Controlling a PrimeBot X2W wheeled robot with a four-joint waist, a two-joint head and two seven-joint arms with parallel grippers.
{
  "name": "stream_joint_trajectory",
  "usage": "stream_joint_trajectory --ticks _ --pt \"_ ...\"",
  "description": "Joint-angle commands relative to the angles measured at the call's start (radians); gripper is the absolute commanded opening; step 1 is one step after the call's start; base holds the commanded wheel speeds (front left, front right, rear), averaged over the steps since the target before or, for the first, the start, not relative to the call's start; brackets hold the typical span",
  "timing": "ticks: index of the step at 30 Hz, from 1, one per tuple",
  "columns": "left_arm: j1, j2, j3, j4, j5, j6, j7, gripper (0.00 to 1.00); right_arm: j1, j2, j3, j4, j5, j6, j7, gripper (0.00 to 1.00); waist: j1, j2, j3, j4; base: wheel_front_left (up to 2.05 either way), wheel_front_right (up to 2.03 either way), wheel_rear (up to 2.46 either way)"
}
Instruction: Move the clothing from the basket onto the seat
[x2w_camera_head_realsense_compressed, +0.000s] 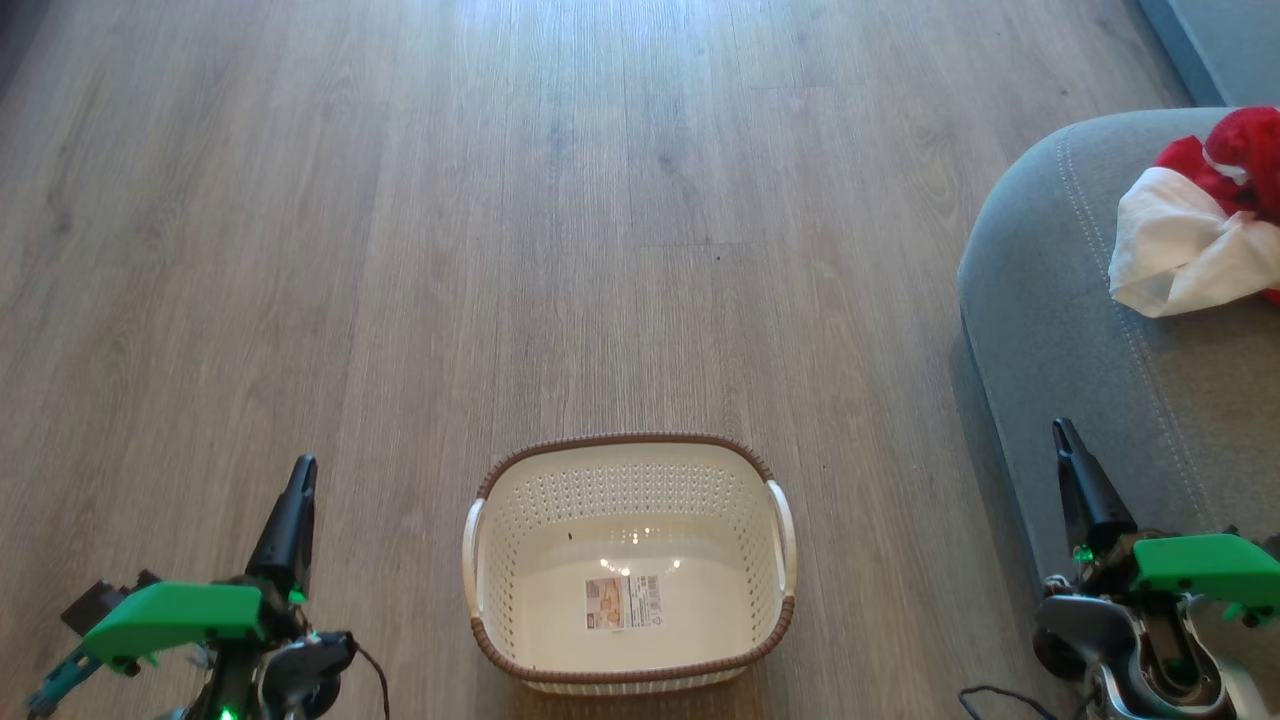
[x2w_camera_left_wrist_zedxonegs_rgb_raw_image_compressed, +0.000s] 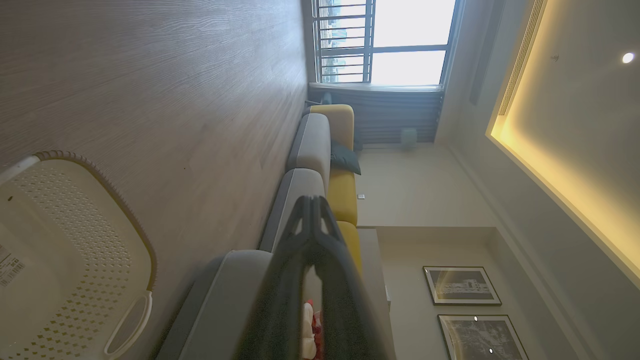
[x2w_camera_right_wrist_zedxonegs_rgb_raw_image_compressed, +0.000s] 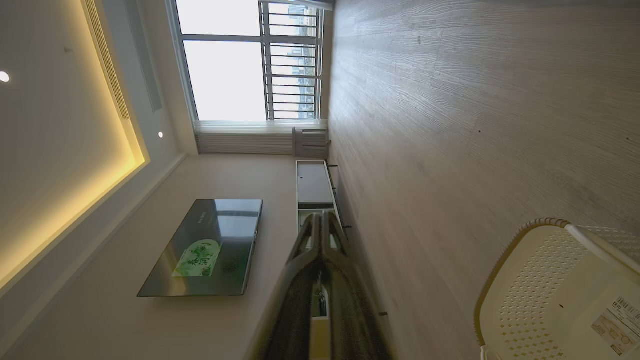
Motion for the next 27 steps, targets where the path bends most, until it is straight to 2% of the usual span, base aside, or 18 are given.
stream_joint_trajectory --ticks 1,27 --pt "-0.05 0.008 0.034 -0.034 -0.006 -0.009 0.008 0.0 -0.036 -0.004 0.018 -0.039 0.006 0.0 0.006 0.0 0.0 0.0 0.0 0.0 0.0 0.0 0.0" --pt "-0.05 0.008 0.034 -0.034 -0.007 -0.009 0.008 0.0 -0.036 -0.004 0.018 -0.039 0.006 0.0 0.006 0.0 0.0 0.0 0.0 0.0 0.0 0.0 0.0"
